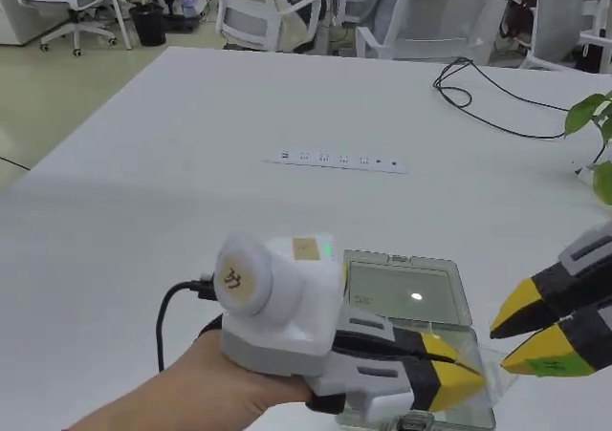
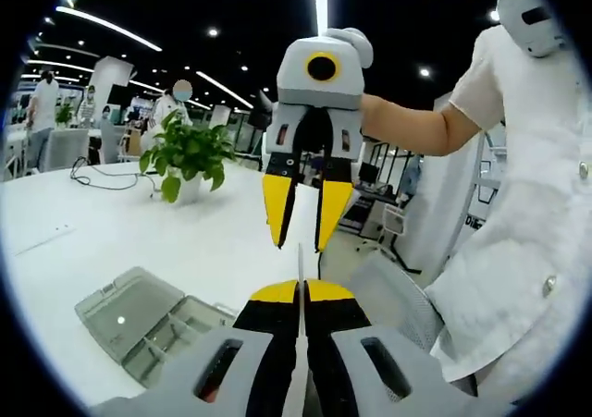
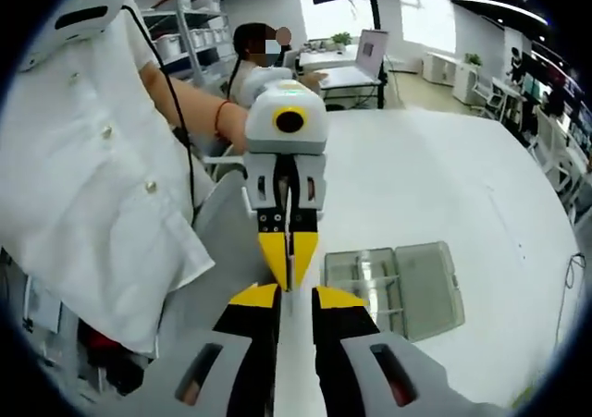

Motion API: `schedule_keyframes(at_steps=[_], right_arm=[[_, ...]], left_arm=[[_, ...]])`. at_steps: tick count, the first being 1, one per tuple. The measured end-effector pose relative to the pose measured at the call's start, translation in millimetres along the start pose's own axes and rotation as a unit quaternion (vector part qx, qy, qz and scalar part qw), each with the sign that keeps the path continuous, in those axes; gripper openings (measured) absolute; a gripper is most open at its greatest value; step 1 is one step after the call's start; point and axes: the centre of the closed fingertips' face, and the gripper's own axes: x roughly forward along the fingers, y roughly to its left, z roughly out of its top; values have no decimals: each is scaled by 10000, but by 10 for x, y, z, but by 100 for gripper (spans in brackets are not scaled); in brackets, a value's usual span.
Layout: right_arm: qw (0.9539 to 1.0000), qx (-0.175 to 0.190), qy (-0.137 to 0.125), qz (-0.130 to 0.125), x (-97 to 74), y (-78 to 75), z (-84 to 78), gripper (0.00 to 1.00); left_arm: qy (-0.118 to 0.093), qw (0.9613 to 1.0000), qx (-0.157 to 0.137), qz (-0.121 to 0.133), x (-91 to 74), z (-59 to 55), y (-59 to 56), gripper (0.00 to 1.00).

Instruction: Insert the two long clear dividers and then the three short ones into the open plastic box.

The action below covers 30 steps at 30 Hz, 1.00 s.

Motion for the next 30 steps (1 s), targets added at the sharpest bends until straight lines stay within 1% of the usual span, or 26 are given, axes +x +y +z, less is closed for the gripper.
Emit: schedule_keyframes(at_steps=[1,5,10,12,17,24,30], right_arm=[[9999,-4,18,109,26,49,2,14],[9994,26,-1,352,78,139,2,11],[9987,41,14,499,105,209,-10,5],[9986,29,20,530,111,225,-19,4],[9983,27,32,580,123,249,-37,3],[9985,-5,1,547,151,274,-39,3],[9987,-55,10,509,180,287,-38,3]], left_arm=[[3,10000,21,-23,2,5,-9,0],[-8,9998,148,-105,4,13,-56,0],[-13,9997,163,-189,2,8,-102,0],[-26,9996,162,-228,3,10,-121,0],[34,9995,180,-264,19,-11,-146,0],[50,9995,219,-217,19,-32,-140,0],[78,9997,166,-177,13,-55,-134,0]])
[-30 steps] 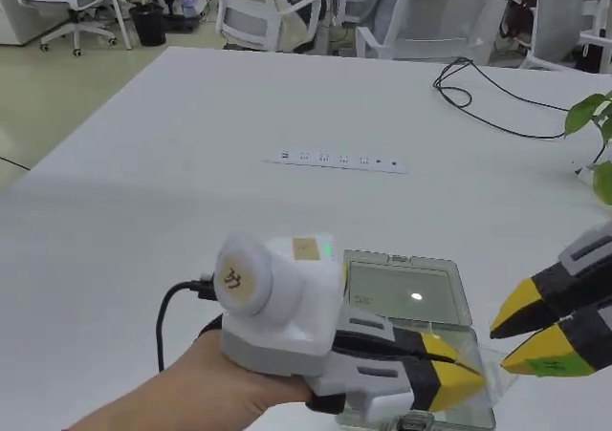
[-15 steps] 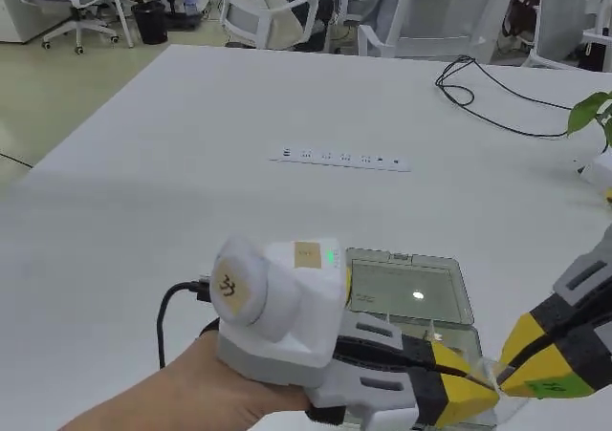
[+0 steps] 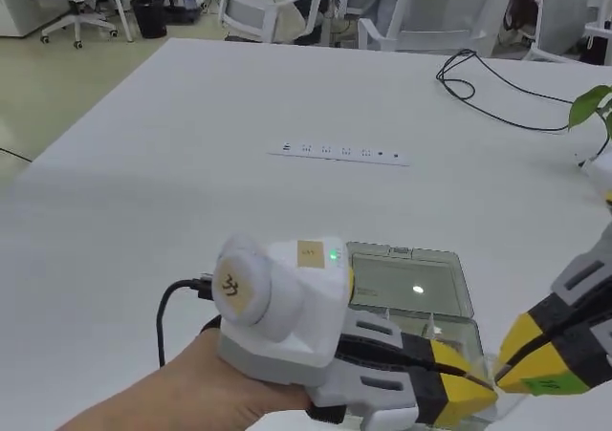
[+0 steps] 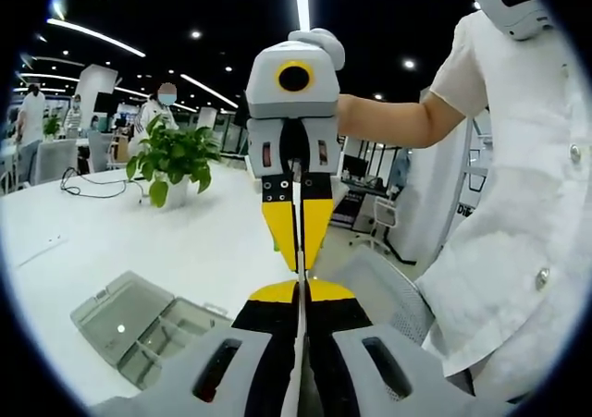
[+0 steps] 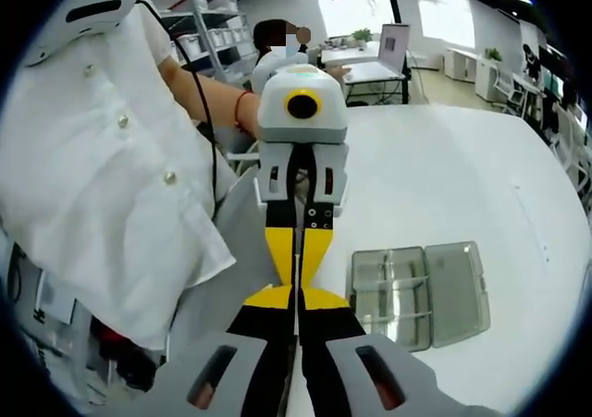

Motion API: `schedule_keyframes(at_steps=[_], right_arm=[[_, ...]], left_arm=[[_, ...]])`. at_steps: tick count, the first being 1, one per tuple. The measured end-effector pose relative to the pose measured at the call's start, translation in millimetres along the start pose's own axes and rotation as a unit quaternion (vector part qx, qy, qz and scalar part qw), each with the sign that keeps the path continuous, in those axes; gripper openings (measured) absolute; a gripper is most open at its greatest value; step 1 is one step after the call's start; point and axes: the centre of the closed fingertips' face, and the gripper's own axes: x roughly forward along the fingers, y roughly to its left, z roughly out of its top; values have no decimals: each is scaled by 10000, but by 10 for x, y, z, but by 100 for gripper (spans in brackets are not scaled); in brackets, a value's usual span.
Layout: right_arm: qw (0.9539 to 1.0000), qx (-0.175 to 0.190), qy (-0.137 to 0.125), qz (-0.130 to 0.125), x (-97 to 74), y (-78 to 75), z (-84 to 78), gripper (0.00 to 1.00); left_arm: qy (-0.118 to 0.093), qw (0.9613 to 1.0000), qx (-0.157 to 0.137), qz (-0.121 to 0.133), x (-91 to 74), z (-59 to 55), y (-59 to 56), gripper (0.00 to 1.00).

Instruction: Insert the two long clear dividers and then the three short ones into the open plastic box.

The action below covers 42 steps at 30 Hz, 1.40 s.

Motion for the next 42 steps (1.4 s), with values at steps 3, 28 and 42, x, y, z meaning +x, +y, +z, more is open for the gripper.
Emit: schedule_keyframes(at_steps=[3,28,42], right_arm=[[10000,0,4,-18,-4,-5,0,3],[9975,159,198,-665,-188,-384,-200,3],[9919,180,705,-1038,-102,-814,-528,3]], left_arm=[[3,10000,-26,31,-9,-11,11,0],[361,9946,-85,969,-404,-305,357,41],[648,9897,-26,1276,-590,-533,526,70]])
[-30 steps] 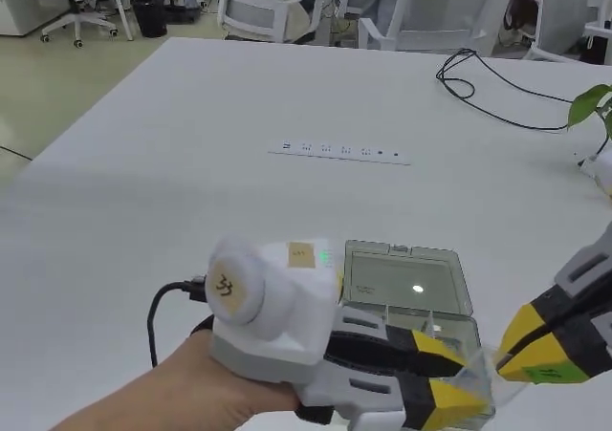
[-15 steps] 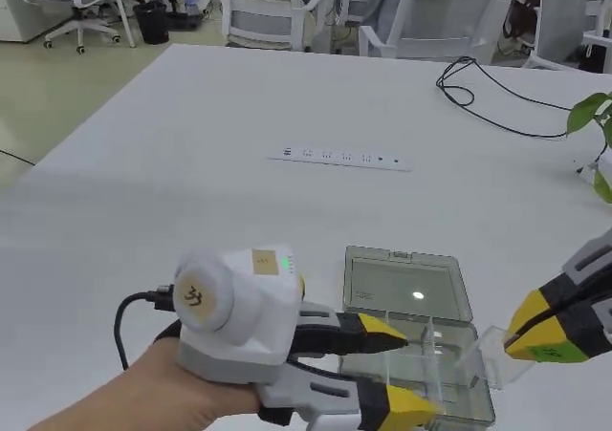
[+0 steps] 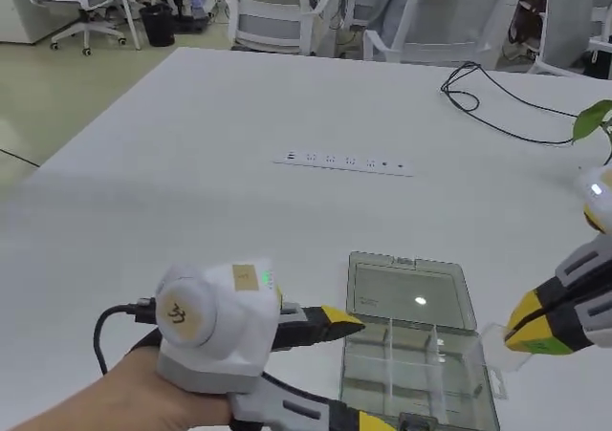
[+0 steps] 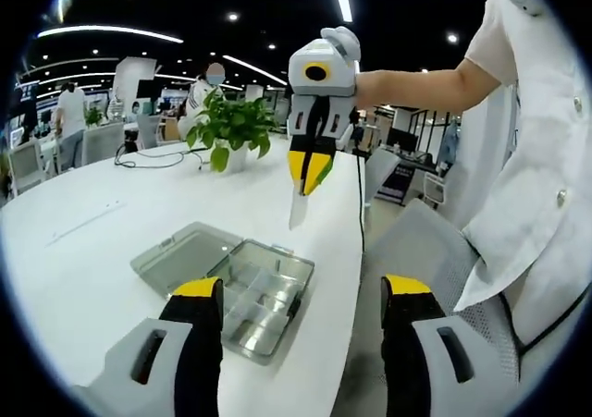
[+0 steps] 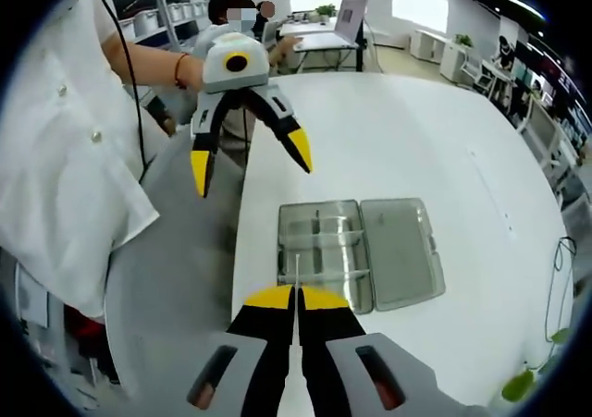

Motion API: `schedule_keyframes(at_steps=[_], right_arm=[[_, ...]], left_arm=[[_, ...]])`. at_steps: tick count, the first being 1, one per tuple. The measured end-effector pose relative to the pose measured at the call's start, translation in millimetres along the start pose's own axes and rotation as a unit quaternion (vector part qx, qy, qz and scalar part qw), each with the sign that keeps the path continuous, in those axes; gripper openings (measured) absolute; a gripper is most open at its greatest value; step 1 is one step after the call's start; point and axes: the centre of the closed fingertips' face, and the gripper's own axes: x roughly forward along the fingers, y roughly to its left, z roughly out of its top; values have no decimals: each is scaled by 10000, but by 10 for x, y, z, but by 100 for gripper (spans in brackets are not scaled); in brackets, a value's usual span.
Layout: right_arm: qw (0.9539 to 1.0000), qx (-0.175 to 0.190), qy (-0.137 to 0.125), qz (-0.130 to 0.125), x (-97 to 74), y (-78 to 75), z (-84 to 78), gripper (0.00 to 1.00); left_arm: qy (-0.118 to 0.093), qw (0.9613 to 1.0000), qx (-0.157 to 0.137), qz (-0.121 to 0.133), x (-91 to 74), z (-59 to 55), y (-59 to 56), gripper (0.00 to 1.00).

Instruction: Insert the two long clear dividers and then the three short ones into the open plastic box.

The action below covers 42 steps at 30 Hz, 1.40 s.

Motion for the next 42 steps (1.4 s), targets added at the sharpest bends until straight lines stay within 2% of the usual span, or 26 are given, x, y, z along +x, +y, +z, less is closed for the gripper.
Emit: schedule_keyframes(at_steps=[7,13,15,19,29,42], right_arm=[[9996,-46,241,-123,200,-142,-139,3],[9992,-48,369,-125,366,-185,-220,3],[9989,-89,446,-148,443,-245,-315,3],[9985,-124,517,-159,522,-302,-389,3],[9980,-125,606,-126,551,-266,-370,3],[9977,-172,652,-35,608,-317,-413,3]], left_arm=[[190,9998,-7,1,-8,-133,30,84],[212,9998,-52,30,-15,-177,54,92],[262,9997,-24,17,-16,-202,55,93],[287,9996,-42,22,-14,-222,64,96],[291,9995,-96,21,-3,-244,72,96],[257,9996,-129,16,11,-239,72,95]])
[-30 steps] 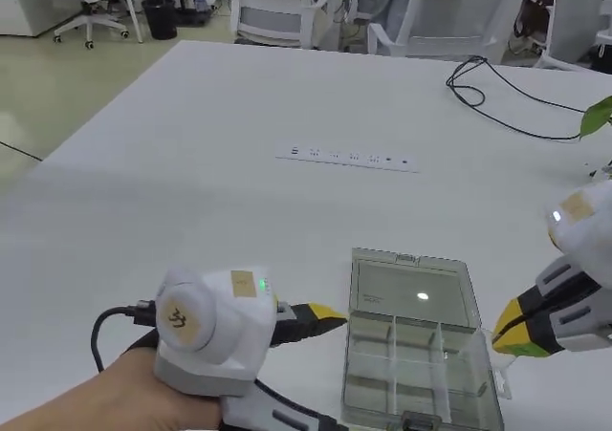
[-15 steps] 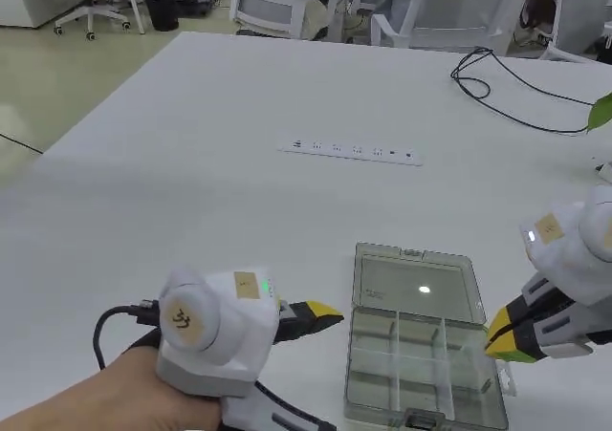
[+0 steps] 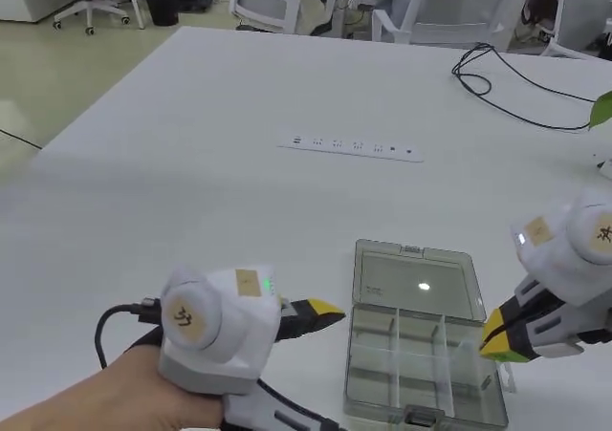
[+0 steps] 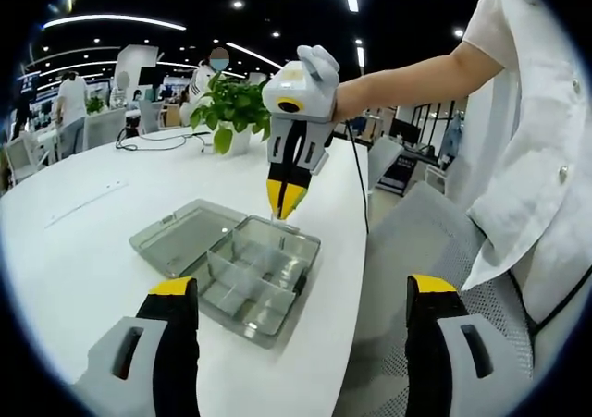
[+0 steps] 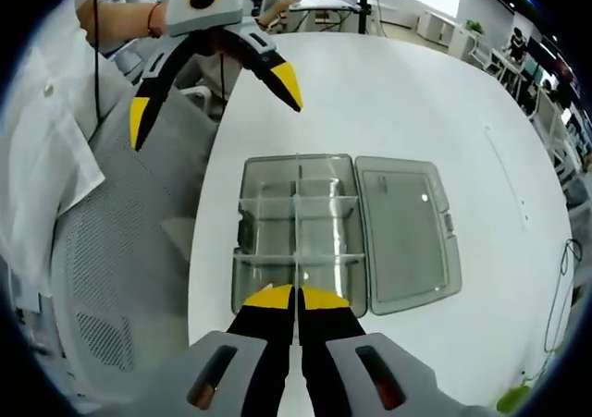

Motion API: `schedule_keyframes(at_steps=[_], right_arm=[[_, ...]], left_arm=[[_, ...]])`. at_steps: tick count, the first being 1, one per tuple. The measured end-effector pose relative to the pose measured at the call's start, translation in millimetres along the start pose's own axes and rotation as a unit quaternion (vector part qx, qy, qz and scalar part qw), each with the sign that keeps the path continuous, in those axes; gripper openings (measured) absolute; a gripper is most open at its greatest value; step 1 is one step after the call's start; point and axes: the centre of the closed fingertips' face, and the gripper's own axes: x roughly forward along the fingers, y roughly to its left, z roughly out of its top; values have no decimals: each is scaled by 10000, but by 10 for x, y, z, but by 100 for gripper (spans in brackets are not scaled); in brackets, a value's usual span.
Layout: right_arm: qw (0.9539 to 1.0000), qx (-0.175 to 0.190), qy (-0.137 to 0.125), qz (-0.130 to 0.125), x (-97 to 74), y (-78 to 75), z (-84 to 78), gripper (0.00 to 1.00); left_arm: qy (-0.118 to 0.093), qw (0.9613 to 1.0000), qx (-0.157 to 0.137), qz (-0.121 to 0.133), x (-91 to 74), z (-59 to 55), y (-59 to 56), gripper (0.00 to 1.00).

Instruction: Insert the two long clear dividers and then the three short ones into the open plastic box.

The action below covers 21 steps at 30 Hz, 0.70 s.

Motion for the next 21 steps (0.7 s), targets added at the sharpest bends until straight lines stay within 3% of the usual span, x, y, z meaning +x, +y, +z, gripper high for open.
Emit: schedule_keyframes(at_steps=[21], right_arm=[[9997,-94,-217,-39,105,-5,-29,3]], left_arm=[[-54,9999,-68,55,-27,-7,-10,94]])
